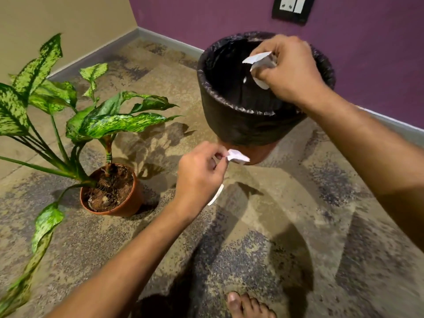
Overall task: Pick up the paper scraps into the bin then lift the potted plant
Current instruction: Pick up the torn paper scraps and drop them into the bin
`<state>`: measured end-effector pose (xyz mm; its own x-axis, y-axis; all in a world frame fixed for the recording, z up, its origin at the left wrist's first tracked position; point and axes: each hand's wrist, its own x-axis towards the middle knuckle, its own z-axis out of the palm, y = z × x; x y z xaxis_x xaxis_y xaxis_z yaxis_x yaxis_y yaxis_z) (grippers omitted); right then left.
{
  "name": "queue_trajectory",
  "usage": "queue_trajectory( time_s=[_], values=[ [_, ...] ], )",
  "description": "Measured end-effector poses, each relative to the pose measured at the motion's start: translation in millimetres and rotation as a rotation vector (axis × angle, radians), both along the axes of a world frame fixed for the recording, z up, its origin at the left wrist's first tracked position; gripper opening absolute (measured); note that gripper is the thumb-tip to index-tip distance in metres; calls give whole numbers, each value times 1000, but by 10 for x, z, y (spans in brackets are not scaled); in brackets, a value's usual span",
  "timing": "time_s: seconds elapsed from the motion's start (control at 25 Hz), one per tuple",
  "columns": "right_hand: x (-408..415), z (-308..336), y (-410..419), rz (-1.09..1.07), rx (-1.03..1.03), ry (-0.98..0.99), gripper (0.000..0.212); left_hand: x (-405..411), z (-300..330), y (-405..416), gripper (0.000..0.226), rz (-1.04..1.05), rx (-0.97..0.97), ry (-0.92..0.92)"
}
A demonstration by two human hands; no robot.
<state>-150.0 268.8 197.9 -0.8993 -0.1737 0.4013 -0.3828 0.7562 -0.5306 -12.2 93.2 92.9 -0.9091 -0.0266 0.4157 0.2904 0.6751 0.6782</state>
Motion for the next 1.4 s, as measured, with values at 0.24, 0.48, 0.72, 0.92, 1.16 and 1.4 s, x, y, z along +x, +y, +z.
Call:
queue_trajectory(
  time_s=[0.24,0.48,0.72,0.92,1.16,1.4],
  values=[
    [18,-139,263,-52,-63,-51,43,-464,763,210,9,68,27,194],
    [370,-16,153,-10,-233,279,38,-951,1096,385,18,142,-329,54],
    [564,-64,16,79,-271,398,28,-738,826,281,27,-39,-198,243],
    [768,-674,-353,325,-127,225,26,-201,28,-57,9,-188,-297,174],
    [681,-1627,-634,555,527,-278,50,147,-1017,-626,45,-155,-525,-539],
    [597,-2260,-854,657,832,-415,70,153,-1246,-853,57,-64,-488,-691]
  ],
)
